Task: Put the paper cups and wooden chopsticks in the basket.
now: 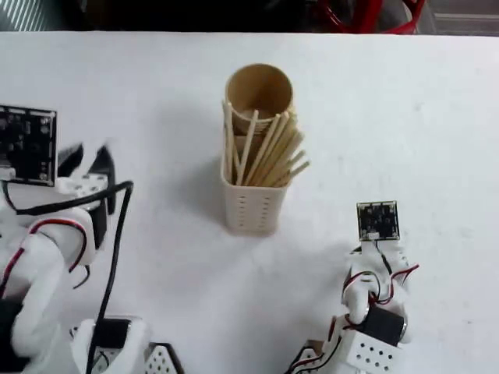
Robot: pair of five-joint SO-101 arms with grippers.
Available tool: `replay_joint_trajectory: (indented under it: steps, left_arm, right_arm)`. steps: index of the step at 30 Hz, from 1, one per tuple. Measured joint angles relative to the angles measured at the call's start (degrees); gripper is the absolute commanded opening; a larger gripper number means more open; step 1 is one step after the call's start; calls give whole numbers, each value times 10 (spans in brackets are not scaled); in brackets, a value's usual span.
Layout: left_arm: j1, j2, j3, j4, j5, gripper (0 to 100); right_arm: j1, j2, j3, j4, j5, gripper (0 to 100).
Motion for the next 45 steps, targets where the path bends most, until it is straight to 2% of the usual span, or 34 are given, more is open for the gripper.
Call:
replay_joint_trajectory:
  steps: [3, 6, 13, 16, 18, 22, 29, 45]
  left_arm:
    - [-44, -67, 143, -64, 0, 108]
    - [-75, -159, 316, -174, 0, 107]
    - [-128, -371, 719, -510, 0, 106]
    - [-132, -452, 834, -570, -36, 106]
    - [-132, -479, 893, -580, -76, 106]
    - [-132, -481, 909, -552, -125, 108]
    - [-132, -473, 911, -446, -135, 109]
    - [-132, -473, 911, -433, -135, 107]
  right_arm:
    - [0, 0, 0, 0, 0, 18]
    - [0, 0, 0, 0, 0, 18]
    - [0, 0, 0, 0, 0, 18]
    - [0, 0, 0, 0, 0, 18]
    - [0, 0, 0, 0, 0, 18]
    - [0, 0, 0, 0, 0, 18]
    - [0, 0, 0, 0, 0, 18]
    - [0, 0, 0, 0, 0, 18]
